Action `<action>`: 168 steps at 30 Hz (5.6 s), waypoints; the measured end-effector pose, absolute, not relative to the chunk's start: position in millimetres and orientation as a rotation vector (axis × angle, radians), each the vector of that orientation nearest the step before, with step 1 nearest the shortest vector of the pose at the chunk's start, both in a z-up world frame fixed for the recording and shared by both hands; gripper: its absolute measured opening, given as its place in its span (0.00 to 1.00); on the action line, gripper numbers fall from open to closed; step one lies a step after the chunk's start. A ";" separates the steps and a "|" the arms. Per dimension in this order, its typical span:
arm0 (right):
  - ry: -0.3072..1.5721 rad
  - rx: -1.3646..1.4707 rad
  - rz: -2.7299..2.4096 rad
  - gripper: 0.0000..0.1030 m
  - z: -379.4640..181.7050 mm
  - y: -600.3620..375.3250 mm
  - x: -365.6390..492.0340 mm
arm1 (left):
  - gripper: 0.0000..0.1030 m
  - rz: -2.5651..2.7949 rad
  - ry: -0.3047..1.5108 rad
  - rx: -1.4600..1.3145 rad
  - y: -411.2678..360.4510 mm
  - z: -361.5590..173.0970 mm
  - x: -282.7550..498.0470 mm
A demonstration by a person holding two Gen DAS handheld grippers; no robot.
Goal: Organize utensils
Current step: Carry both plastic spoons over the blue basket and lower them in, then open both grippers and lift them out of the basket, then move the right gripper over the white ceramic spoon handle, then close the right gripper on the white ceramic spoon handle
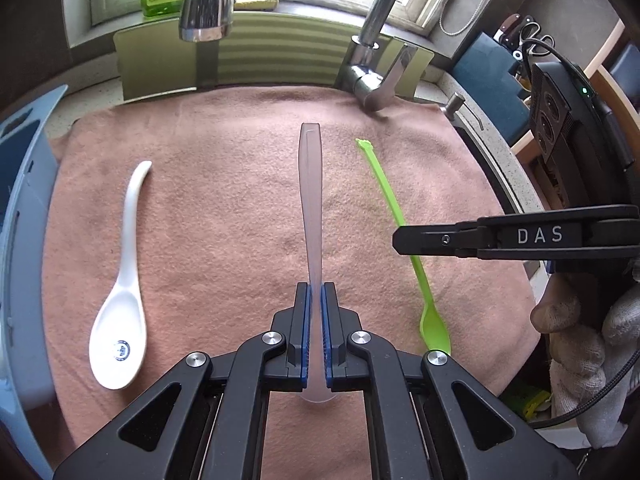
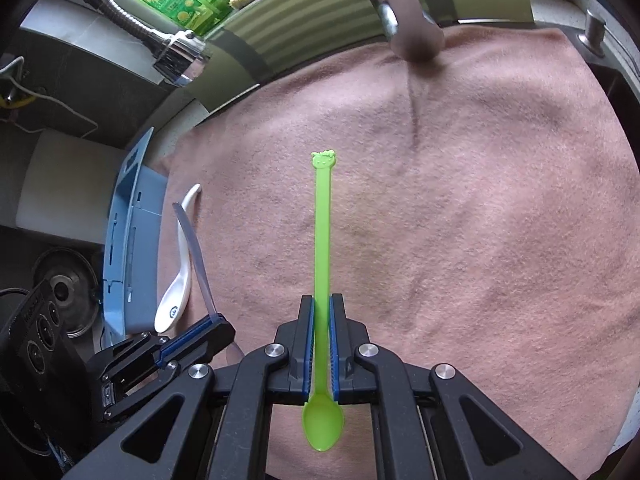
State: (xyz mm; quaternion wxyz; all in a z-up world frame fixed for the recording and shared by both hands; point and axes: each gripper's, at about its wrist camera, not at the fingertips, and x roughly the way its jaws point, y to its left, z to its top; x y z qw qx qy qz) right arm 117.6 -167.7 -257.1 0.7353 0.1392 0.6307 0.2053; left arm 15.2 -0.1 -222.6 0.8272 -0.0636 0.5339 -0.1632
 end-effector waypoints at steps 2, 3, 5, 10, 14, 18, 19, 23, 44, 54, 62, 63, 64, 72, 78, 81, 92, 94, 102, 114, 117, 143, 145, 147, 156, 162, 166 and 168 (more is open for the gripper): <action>1.374 0.305 0.458 0.06 -251.4 -162.7 117.8 | 0.04 -0.353 1.124 -0.134 2.9 -217.8 15.0; 1.369 0.303 0.462 0.06 -248.6 -160.4 117.6 | 0.04 -0.356 1.118 -0.136 5.0 -215.1 14.9; 1.360 0.301 0.468 0.06 -243.8 -155.2 117.4 | 0.04 -0.356 1.109 -0.141 8.7 -210.8 15.3; 1.340 0.304 0.503 0.06 -229.5 -138.7 115.4 | 0.04 -0.353 1.081 -0.148 22.4 -196.0 14.1; 1.322 0.302 0.551 0.06 -214.7 -117.7 115.7 | 0.04 -0.332 1.046 -0.148 43.7 -178.1 10.5; 1.310 0.296 0.606 0.06 -201.7 -85.4 119.2 | 0.04 -0.286 1.012 -0.171 76.3 -163.8 8.5; 1.307 0.292 0.623 0.06 -198.1 -74.7 119.5 | 0.04 -0.272 1.008 -0.177 86.8 -161.5 7.3; 1.303 0.281 0.674 0.06 -189.4 -34.7 121.7 | 0.04 -0.204 0.992 -0.194 126.6 -156.0 5.4; 1.402 0.213 0.794 0.06 -214.1 146.7 127.3 | 0.04 -0.012 1.113 -0.258 272.2 -197.7 13.3; 1.432 0.145 0.750 0.07 -241.4 166.6 132.8 | 0.04 -0.025 1.153 -0.235 276.3 -213.4 20.8; 1.424 0.136 0.744 0.11 -240.1 166.9 131.6 | 0.12 -0.023 1.156 -0.233 277.5 -215.6 21.7; 1.422 0.141 0.746 0.12 -238.8 165.5 131.7 | 0.14 -0.023 1.155 -0.235 277.7 -214.9 21.2; 1.415 0.142 0.749 0.13 -236.5 164.4 131.4 | 0.16 -0.018 1.152 -0.234 277.9 -214.0 20.4; 1.365 0.149 0.768 0.17 -216.1 151.3 127.4 | 0.16 -0.011 1.124 -0.214 269.2 -203.3 14.0; 1.323 0.171 0.777 0.22 -200.7 124.7 122.1 | 0.16 -0.015 1.097 -0.177 250.1 -192.4 8.0; 1.293 0.159 0.770 0.23 -193.7 108.0 119.8 | 0.16 -0.015 1.080 -0.175 237.9 -186.2 3.5; 1.257 0.148 0.755 0.31 -184.4 44.4 129.4 | 0.34 -0.021 1.031 -0.173 182.3 -171.0 -12.6; 1.262 0.134 0.748 0.31 -185.8 34.7 133.8 | 0.34 -0.018 1.027 -0.182 172.5 -170.6 -15.8; 1.329 0.118 0.723 0.31 -207.7 7.5 152.7 | 0.34 -0.045 1.031 -0.205 134.9 -179.7 -26.2; 1.445 0.087 0.699 0.31 -243.5 8.4 169.6 | 0.42 -0.073 1.075 -0.225 96.7 -204.8 -34.3; 1.465 0.086 0.698 0.31 -251.5 13.4 171.8 | 0.42 -0.075 1.087 -0.238 94.8 -210.2 -34.6; 1.522 0.083 0.660 0.31 -291.0 37.4 187.2 | 0.42 -0.079 1.157 -0.242 82.6 -241.0 -8.2; 1.508 0.079 0.653 0.31 -290.1 38.2 184.8 | 0.42 -0.082 1.162 -0.247 82.4 -244.5 -6.1; 1.497 0.069 0.644 0.31 -289.6 40.0 182.6 | 0.42 -0.081 1.165 -0.244 81.6 -247.4 -4.6; 1.486 0.066 0.616 0.18 -291.2 43.8 180.8 | 0.42 -0.074 1.166 -0.236 83.7 -258.8 10.4; 1.489 0.075 0.613 0.13 -291.3 43.0 180.2 | 0.41 -0.077 1.168 -0.236 86.8 -265.8 18.4; 1.480 0.069 0.607 0.13 -290.0 42.5 177.3 | 0.33 -0.087 1.168 -0.231 86.1 -267.5 23.2; 1.477 0.075 0.606 0.13 -289.1 41.8 177.6 | 0.33 -0.089 1.168 -0.239 86.6 -268.9 25.1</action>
